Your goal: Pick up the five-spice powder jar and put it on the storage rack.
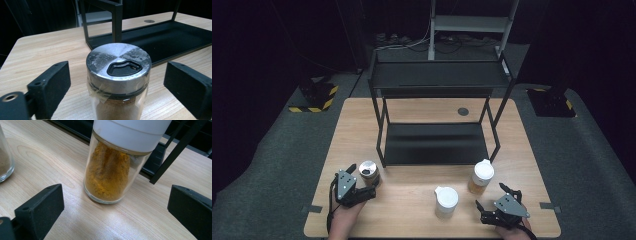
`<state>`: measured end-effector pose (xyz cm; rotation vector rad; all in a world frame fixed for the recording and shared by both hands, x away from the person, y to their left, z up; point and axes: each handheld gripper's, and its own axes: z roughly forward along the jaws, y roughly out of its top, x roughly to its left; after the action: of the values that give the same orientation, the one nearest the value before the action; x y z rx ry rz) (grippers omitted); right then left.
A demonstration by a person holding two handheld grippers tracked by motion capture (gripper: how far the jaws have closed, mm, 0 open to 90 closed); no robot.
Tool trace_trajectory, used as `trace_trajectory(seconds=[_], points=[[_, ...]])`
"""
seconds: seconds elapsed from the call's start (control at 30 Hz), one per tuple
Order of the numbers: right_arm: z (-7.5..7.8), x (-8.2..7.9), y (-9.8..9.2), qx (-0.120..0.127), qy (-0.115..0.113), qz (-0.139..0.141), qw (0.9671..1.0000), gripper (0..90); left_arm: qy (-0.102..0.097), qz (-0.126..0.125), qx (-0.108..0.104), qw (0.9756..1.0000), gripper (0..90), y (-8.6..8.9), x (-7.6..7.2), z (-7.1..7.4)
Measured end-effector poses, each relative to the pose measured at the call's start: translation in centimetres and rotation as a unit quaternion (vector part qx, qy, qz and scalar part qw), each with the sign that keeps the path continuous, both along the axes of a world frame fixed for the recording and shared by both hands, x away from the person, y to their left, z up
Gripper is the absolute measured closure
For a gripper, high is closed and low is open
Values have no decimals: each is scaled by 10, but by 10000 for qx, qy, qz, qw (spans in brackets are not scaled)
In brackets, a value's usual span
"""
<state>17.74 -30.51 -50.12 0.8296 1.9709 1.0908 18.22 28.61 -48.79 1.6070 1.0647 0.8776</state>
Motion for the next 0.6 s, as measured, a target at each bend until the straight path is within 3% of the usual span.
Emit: trace_trajectory(seconds=[0.13,0.23,0.47,0.6], points=[[0,0,0,-1,3,0,10000,0,-14,-63,-21,10000,131,3,1,-2],[0,0,0,-7,2,3,10000,0,-79,-129,-71,9999,228,6,2,-3],[0,0,0,10,-2,-5,10000,0,-91,-164,73,9998,324,4,6,-3],[0,0,-1,14,4,1,10000,0,-90,-143,26,9999,331,4,5,-3]])
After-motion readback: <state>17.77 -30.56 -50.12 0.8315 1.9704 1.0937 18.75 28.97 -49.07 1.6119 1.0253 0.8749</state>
